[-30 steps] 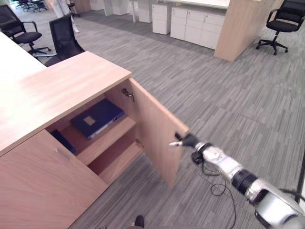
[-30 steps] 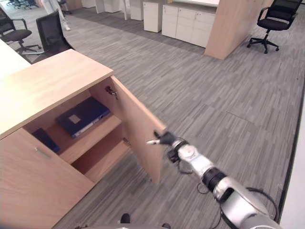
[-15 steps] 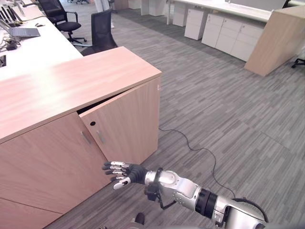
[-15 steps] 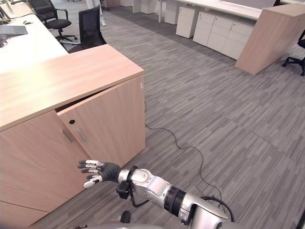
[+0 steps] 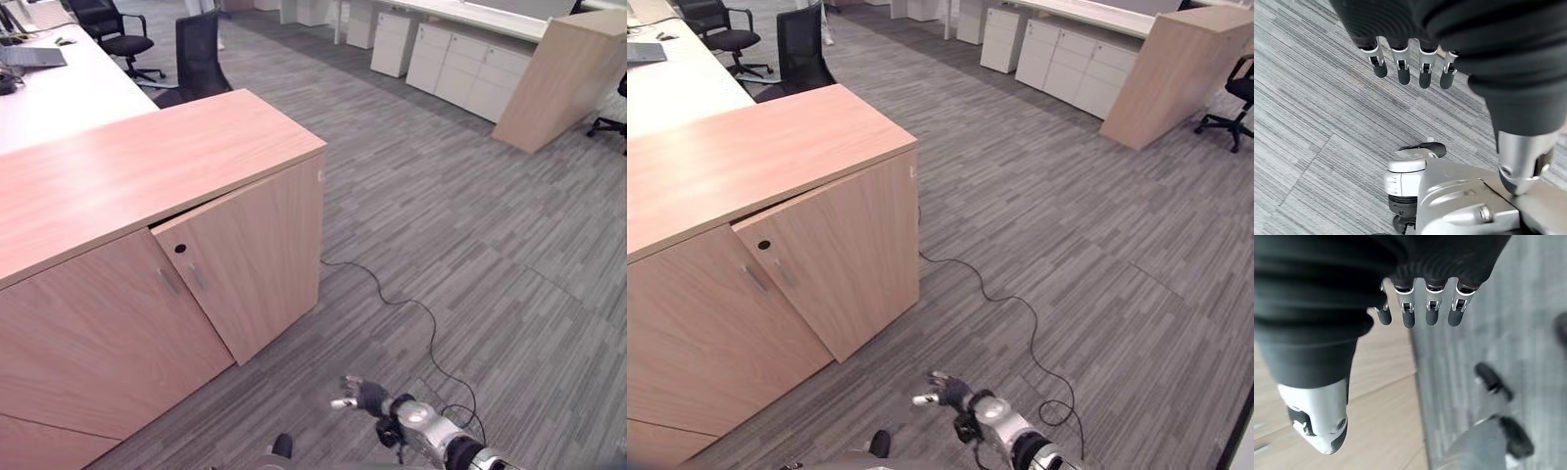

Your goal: Put the empty folder in the office cabinet

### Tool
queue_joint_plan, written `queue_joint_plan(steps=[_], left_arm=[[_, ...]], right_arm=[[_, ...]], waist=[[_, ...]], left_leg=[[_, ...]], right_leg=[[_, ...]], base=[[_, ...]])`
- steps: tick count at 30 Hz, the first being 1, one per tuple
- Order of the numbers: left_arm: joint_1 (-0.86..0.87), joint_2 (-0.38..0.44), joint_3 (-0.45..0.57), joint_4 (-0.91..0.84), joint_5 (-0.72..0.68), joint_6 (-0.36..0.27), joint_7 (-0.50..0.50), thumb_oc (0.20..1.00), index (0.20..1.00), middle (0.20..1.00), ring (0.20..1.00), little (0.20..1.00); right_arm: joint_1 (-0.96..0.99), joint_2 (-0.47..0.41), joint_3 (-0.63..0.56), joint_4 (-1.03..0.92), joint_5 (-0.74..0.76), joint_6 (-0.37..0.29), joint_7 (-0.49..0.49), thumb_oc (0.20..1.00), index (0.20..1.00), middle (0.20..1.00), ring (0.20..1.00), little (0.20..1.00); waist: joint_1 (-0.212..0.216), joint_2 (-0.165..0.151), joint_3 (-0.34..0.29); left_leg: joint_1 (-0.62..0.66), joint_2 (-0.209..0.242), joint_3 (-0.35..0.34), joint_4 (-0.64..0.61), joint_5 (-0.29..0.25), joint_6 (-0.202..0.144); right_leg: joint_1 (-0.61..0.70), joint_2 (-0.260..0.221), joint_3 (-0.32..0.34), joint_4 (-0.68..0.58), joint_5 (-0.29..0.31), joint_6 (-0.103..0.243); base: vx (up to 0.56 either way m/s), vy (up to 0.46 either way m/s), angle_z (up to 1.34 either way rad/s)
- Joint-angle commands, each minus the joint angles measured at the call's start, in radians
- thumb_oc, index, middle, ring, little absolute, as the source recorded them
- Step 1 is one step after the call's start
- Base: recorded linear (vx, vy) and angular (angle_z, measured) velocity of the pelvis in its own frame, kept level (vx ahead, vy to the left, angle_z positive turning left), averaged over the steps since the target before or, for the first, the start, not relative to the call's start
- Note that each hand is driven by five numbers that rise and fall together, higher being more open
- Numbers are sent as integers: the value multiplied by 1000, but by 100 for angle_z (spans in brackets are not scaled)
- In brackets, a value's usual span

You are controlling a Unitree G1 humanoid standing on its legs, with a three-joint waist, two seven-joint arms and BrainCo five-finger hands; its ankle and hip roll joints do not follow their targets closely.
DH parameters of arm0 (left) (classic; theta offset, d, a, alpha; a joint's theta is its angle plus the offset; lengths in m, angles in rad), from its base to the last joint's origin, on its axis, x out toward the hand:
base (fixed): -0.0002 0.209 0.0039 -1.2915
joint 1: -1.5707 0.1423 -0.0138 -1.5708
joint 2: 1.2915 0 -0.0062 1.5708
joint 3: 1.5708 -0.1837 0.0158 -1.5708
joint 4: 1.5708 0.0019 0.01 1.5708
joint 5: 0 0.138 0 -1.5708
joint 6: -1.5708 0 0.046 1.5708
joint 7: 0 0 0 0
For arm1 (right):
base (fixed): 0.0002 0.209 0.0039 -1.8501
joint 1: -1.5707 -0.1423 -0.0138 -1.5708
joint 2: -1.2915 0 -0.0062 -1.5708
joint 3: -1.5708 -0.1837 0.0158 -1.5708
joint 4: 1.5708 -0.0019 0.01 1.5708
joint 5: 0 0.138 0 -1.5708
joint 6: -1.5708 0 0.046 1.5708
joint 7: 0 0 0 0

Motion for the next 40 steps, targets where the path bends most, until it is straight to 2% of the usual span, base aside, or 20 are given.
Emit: queue_joint_plan(steps=[1,2,3,4,7,16,22,28,31,34,40], left_arm=[[-36,-38,-29,98,-38,-20,-45,1000,1000,1000,1000,1000],[-36,-43,-31,94,-42,-18,-55,1000,1000,1000,1000,1000],[-35,-62,-46,88,-66,-4,-116,1000,1000,1000,1000,1000],[-35,-62,-47,88,-66,-4,-116,1000,1000,1000,1000,1000],[-46,-49,-66,103,-4,-1,-122,1000,1000,1000,1000,1000],[-176,13,-147,5,23,-21,-57,1000,1000,1000,1000,1000],[-228,56,-123,-15,25,-28,-6,1000,1000,1000,1000,1000],[-235,43,-100,-25,-17,-37,14,1000,1000,1000,1000,1000],[-208,-41,-99,-29,-131,-49,-31,1000,1000,1000,1000,1000],[-199,-74,-108,-34,-165,-51,-53,1000,1000,1000,1000,1000],[-187,-77,-87,-9,-169,-44,-58,1000,1000,1000,1000,1000]], right_arm=[[-13,33,-5,87,-157,23,-73,1000,1000,1000,1000,1000],[-4,29,-48,154,-204,38,-95,1000,1000,1000,1000,1000],[37,6,-211,287,-195,81,-128,1000,1000,1000,1000,1000],[37,6,-212,287,-195,81,-128,1000,1000,1000,1000,1000],[69,-35,-388,354,-96,93,-165,1000,1000,1000,1000,1000],[92,-92,-398,370,-219,119,-217,1000,1000,1000,1000,1000],[116,-80,-403,386,-253,122,-247,1000,1000,1000,1000,1000],[121,-74,-401,372,-247,114,-257,1000,1000,1000,1000,1000],[119,-64,-389,364,-254,114,-257,1000,1000,1000,1000,1000],[116,-55,-377,359,-262,115,-253,1000,1000,1000,1000,1000],[108,-52,-371,353,-263,117,-250,1000,1000,1000,1000,1000]], waist=[[-7,-67,-7],[-9,-63,-11],[-25,-44,-24],[-27,-45,-26],[-59,-26,-39],[-95,-17,-40],[-109,-16,-39],[-114,-15,-40],[-116,-16,-43],[-116,-18,-42],[-114,-20,-44]], left_leg=[[48,-73,28,0,-116,37],[49,-74,27,0,-119,39],[55,-77,24,0,-128,45],[51,-78,23,0,-126,45],[58,-82,29,0,-135,50],[64,-88,41,0,-152,57],[76,-92,51,0,-163,61],[83,-94,57,0,-167,64],[92,-95,61,0,-171,66],[96,-94,62,0,-172,66],[100,-95,60,0,-172,67]], right_leg=[[11,-55,5,7,-65,86],[13,-56,4,7,-65,88],[21,-57,3,7,-67,91],[18,-58,2,7,-67,92],[19,-58,11,7,-66,95],[13,-59,35,7,-60,102],[17,-62,48,7,-60,106],[20,-64,57,7,-59,108],[26,-63,61,7,-63,107],[29,-63,61,7,-64,107],[32,-62,62,7,-65,106]], base=[[8,56,-1],[28,107,-5],[27,90,-5],[27,84,2],[15,76,0],[11,48,-2],[17,25,-7],[3,7,-5],[17,17,-9],[4,2,-2],[0,0,0]])
